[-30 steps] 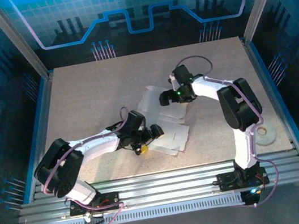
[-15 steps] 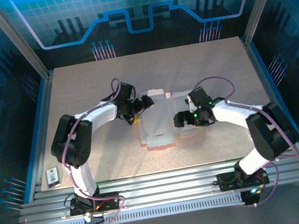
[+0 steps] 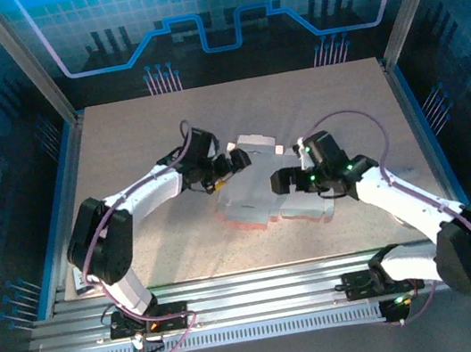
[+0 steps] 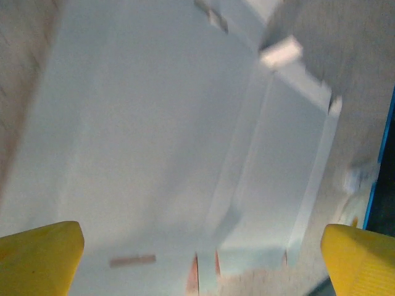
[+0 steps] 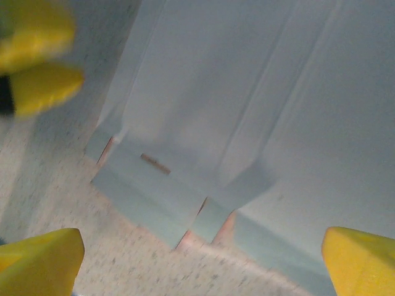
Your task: Fold the paper box
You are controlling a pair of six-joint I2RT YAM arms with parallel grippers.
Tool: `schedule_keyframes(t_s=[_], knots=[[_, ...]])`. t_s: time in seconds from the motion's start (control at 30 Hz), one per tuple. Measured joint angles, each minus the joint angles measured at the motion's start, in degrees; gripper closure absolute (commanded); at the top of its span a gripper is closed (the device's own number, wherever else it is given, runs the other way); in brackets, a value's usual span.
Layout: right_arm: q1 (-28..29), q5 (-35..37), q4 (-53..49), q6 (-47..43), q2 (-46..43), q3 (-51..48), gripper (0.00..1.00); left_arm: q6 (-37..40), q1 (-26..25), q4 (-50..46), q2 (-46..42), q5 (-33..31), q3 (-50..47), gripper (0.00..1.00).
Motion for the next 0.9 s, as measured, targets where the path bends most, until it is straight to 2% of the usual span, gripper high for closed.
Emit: schedule_keyframes(t_s=[0.2,0.4,0.63,0.9], knots=[[-6.5,-0.7,-1.0,-7.5,13.8,7.8,0.00,-5.4,-7.0,3.5,0.3,2.1,-4.9,0.01],[-7.5,-0.3,-0.7,-10.4,21.8,8.9,0.00,-8.0,-7.6,6.6,6.9,2.6,-4.1,0.01],[-8.4,0.1,2.7,-10.5,22.3,2.8,0.00,-8.1,-6.2,6.5,8.6,3.2,-1.5,0.01],[-7.2,-1.3,4.8,-7.3,13.7,-5.3,0.00,-5.7,-0.8,4.1,11.1,3.8,1.8,0.01]])
